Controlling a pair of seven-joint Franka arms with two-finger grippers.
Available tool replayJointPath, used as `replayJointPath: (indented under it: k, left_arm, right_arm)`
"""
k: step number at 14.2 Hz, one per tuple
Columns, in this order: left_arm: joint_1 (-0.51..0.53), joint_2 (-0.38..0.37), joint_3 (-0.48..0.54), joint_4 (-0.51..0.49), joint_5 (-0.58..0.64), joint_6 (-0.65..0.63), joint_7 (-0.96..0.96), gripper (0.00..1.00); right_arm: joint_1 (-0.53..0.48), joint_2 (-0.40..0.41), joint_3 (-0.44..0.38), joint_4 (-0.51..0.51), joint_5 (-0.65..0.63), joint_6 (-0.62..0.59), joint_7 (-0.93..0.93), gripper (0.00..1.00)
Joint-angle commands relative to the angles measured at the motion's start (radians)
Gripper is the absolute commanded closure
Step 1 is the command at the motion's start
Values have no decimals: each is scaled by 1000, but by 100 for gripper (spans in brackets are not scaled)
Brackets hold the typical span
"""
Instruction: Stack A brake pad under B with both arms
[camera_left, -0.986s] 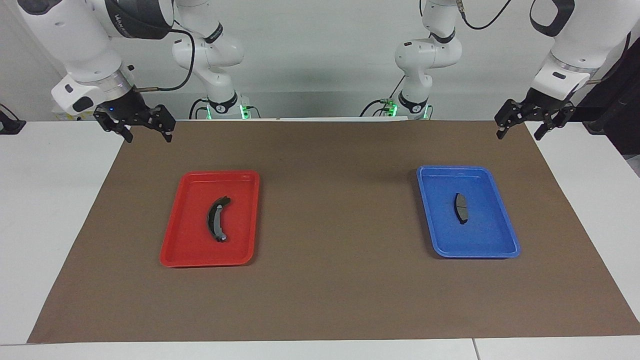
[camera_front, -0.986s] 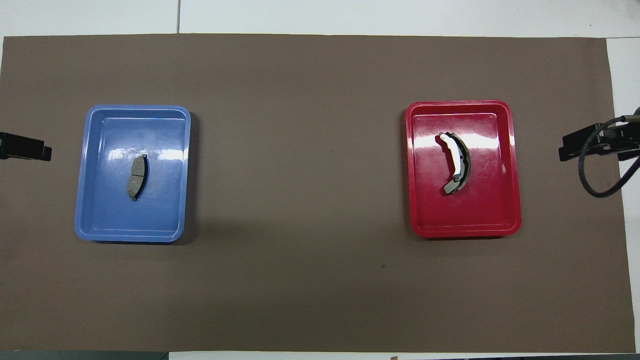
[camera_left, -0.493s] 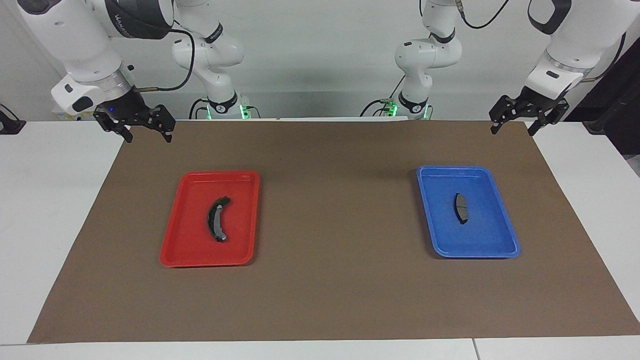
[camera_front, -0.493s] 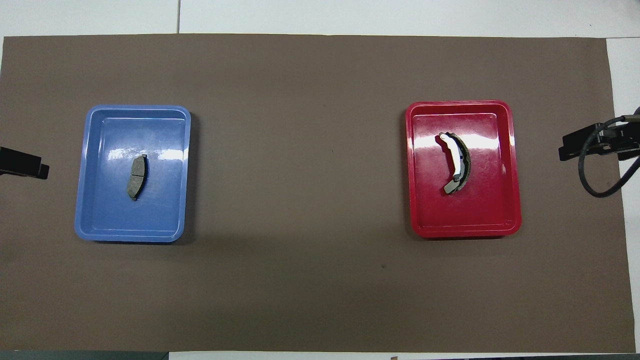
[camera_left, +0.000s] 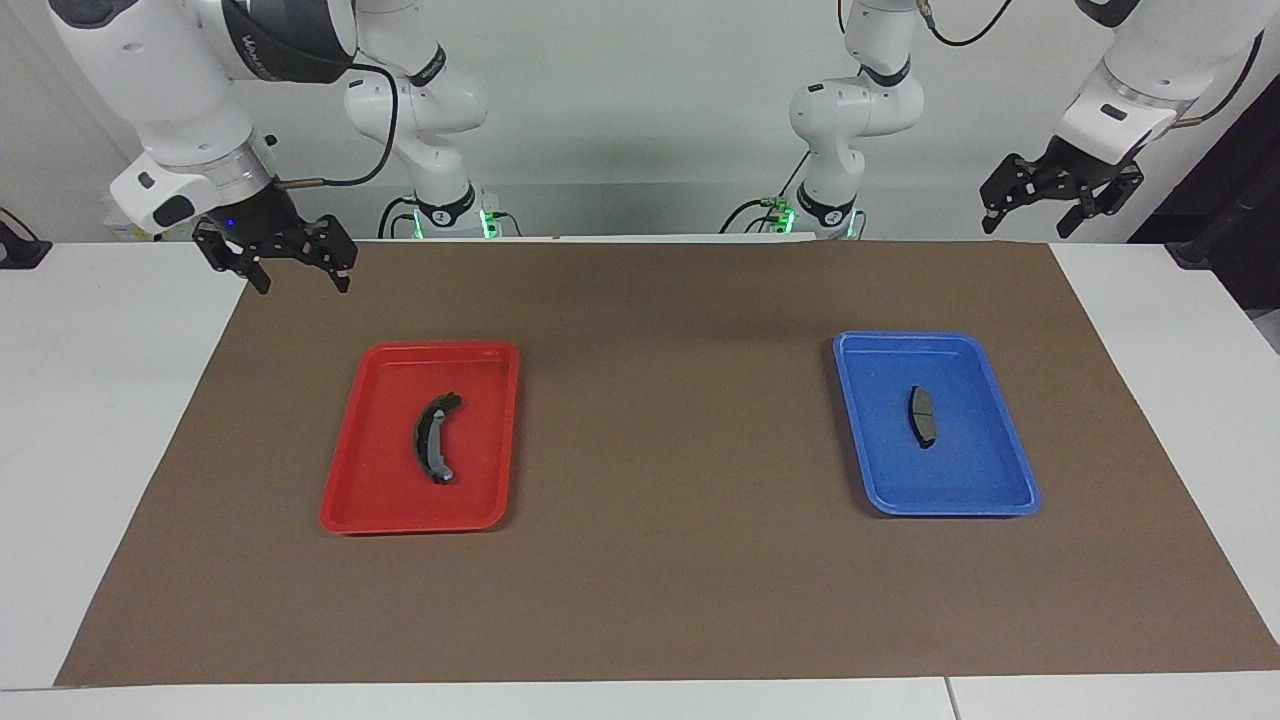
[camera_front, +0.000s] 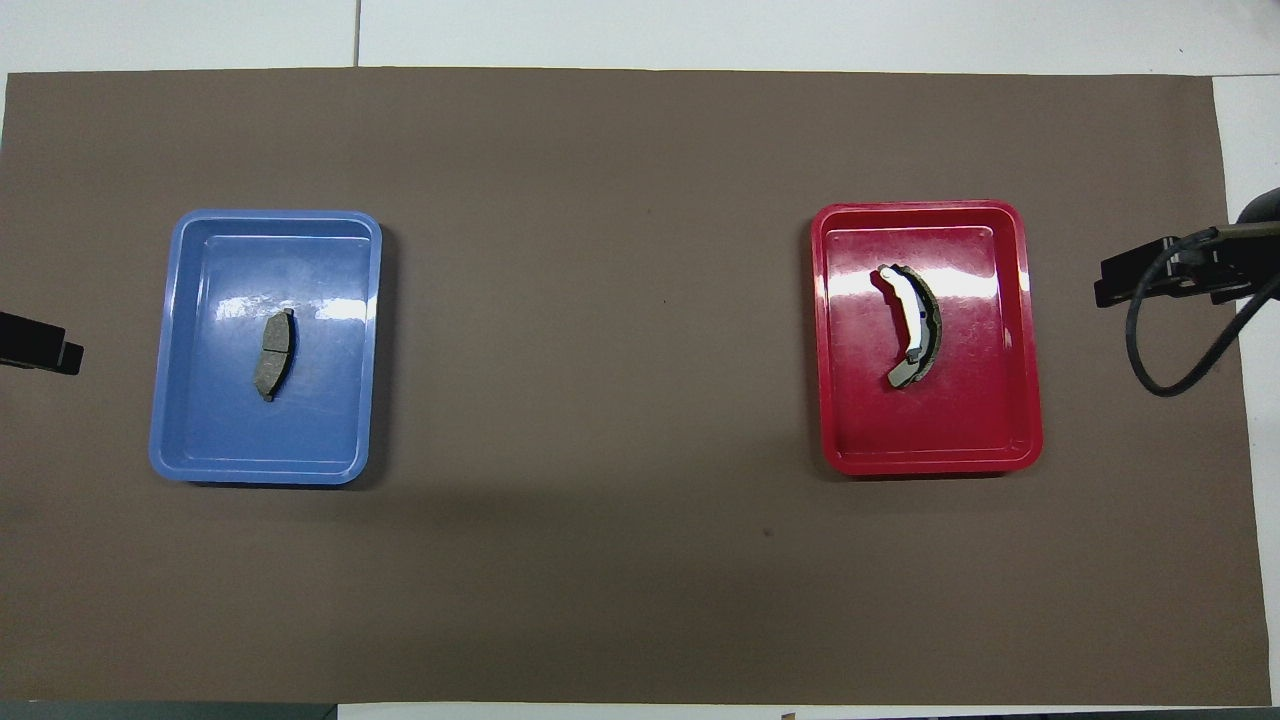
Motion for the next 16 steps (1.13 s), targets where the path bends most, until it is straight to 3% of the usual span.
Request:
replayJointPath:
  k: [1, 8, 11, 13, 16]
  left_arm:
    - [3, -1, 0, -47, -13, 82, -3, 0]
    - [4, -78, -2, -541, -13, 647, 5, 0]
    - [7, -69, -2, -669, -13, 809, 14, 2]
    - [7, -32, -2, -745, -13, 960, 19, 2]
    - [6, 60, -2, -750, -13, 1044, 23, 2]
  right_arm:
    - [30, -15, 4, -111, 15, 115, -4, 0]
    - [89, 101, 4, -283, 50, 419, 15, 0]
    - [87, 114, 2, -413, 50, 595, 13, 0]
    - [84, 136, 2, -438, 50, 626, 12, 0]
    - [79, 181, 2, -449, 50, 642, 6, 2]
